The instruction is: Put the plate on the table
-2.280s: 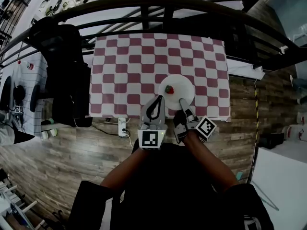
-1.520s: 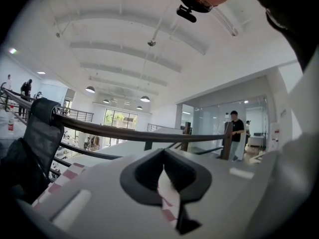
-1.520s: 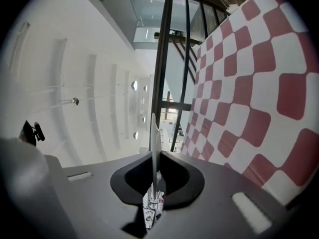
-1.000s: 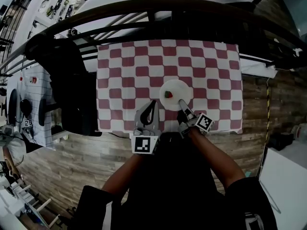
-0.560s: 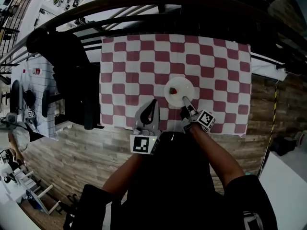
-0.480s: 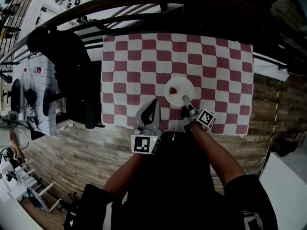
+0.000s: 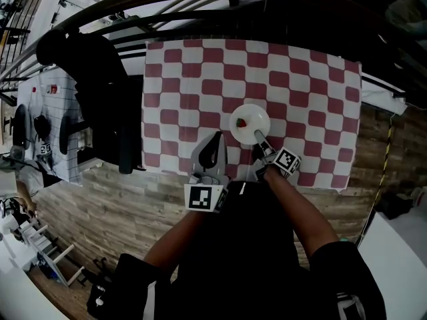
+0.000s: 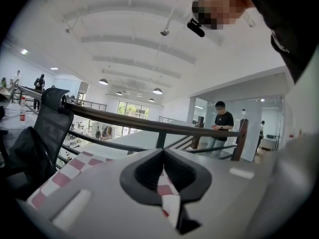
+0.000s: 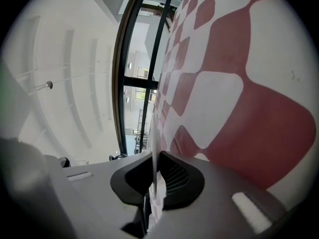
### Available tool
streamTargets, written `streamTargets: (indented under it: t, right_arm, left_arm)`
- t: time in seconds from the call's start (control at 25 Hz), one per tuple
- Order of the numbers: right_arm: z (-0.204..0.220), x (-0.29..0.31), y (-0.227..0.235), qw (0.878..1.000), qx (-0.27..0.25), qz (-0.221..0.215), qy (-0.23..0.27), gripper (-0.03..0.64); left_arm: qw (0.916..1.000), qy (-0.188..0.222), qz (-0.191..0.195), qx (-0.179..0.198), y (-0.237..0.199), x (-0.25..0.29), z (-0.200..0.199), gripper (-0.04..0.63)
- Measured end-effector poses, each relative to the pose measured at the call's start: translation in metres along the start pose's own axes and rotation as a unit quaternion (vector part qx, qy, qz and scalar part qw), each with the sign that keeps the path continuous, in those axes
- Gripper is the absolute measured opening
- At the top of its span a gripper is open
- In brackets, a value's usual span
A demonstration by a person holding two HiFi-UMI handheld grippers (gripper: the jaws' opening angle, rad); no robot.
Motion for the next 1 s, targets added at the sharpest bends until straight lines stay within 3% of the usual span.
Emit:
streamTargets:
  t: [0.28,0.48,0.6,1.0]
  right_arm:
    - [0.008,0.014,0.004,0.999,-0.019,0.012,-0.031,0.015]
    - [0.018,0.015,0.008,0.999,-0.013,0.015,-0.038,0.015]
    - [0.023,0.016,0.010,0.999,-0.011,0.014,-0.043,0.015]
    - [0.023,0.016,0.015,0.999,-0.006,0.027,-0.030,0.017]
  left_arm:
    - [0.9998,0.002,-0.003,0.021,-0.007,-0.009,0.008,0.009]
    - [0.9991,-0.030,-0.009,0.030,-0.014,-0.016,0.018,0.009]
    - [0.9996,-0.003,-0.006,0.027,-0.014,-0.018,0.011,0.009]
    - [0.9995,-0.023,-0.013,0.017,-0.022,-0.027,0.021,0.009]
Point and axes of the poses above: the fingertips, and each gripper's own axes: x forward along the fingers, y to its right, z out of its underside, the point moved 1 cm from there along -x, backward along the fingers, and after that the axes turned 2 degrees about -y, right-handed, at the moved point
